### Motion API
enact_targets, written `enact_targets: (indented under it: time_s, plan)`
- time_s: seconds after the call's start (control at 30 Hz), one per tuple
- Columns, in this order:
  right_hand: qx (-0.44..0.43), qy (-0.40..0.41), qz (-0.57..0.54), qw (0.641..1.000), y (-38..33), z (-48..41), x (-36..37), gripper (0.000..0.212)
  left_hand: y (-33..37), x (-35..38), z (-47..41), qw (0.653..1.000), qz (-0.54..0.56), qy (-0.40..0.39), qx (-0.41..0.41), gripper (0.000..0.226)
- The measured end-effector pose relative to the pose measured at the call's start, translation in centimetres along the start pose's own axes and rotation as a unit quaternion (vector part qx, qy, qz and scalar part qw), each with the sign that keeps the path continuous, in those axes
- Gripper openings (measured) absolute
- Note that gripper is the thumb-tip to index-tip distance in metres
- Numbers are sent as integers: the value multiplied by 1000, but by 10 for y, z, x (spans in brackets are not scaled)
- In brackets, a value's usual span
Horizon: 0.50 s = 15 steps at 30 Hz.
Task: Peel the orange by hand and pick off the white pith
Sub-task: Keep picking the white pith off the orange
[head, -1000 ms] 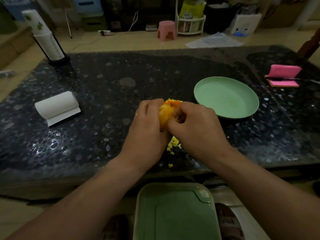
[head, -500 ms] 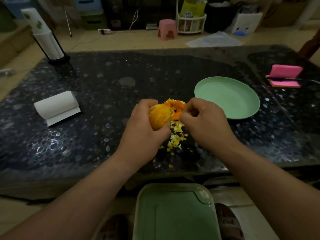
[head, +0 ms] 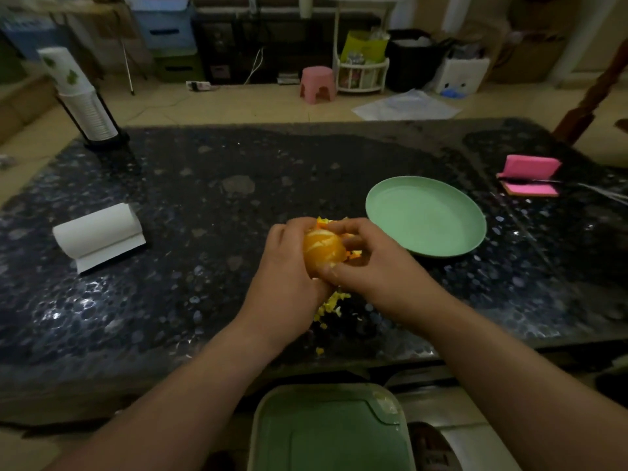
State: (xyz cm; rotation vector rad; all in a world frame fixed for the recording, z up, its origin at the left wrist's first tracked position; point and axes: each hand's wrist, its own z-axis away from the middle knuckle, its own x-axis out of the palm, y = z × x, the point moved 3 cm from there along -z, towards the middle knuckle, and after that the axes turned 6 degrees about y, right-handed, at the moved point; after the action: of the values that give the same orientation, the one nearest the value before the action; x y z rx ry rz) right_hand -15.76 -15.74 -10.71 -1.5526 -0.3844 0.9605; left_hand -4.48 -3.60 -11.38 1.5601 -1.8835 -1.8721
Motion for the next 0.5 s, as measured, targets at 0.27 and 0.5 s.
enact_targets:
  time_s: [0.27,0.5]
  plan:
    - [14,86,35,996,6,10,-52,49,32,36,-4,993,100,-70,-3,87]
    - [66,153,38,985,15,-6,-92,43,52,59,-14,960,256,-98,-49,73]
